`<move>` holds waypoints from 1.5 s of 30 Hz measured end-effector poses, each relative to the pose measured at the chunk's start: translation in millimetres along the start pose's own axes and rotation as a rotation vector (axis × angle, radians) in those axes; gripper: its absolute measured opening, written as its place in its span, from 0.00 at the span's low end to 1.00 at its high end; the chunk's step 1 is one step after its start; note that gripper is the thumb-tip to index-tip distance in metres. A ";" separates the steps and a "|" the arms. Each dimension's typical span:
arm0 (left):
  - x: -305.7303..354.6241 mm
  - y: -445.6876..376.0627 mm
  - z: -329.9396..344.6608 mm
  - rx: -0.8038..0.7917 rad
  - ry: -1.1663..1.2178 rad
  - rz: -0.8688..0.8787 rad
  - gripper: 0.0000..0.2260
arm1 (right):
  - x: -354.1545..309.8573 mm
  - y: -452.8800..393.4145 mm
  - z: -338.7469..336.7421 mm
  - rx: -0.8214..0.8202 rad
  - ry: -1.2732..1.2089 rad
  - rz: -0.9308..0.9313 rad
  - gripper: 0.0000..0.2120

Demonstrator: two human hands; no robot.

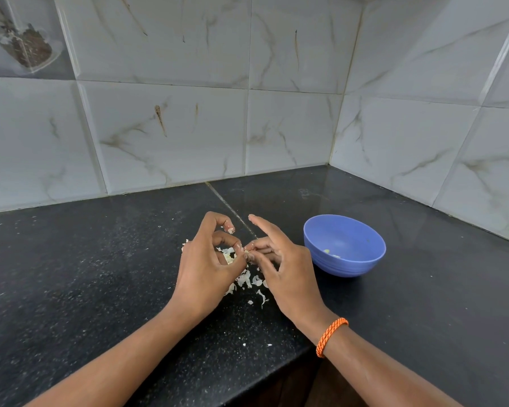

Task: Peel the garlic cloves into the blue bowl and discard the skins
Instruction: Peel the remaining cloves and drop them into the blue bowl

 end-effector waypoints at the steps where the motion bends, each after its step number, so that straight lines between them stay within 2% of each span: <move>1: 0.0 0.0 -0.1 0.001 0.015 -0.004 0.19 | 0.3 -0.2 -0.1 -0.003 -0.007 -0.001 0.33; 8: -0.3 -0.7 -1.9 0.003 0.071 -0.021 0.19 | -2.0 -0.9 -1.9 -0.012 -0.094 0.024 0.27; 26: 2.4 0.5 -2.0 -0.021 0.166 -0.060 0.17 | 3.4 -1.0 -5.4 0.026 -0.122 0.026 0.23; 31: 6.1 -0.3 -2.8 -0.014 0.142 -0.051 0.23 | 5.3 -1.1 -4.9 0.021 -0.129 0.033 0.22; 45: 8.6 3.0 0.4 0.022 0.193 -0.074 0.23 | 3.6 0.9 -8.4 0.150 0.110 -0.001 0.24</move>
Point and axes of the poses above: each hand's wrist, its own y-axis away from the middle knuckle, its own z-axis out of the palm, x = y × z, the point moved 4 cm from there along -y, towards the middle knuckle, and after that the axes turned 1 degree about y, right-handed, at the moved point
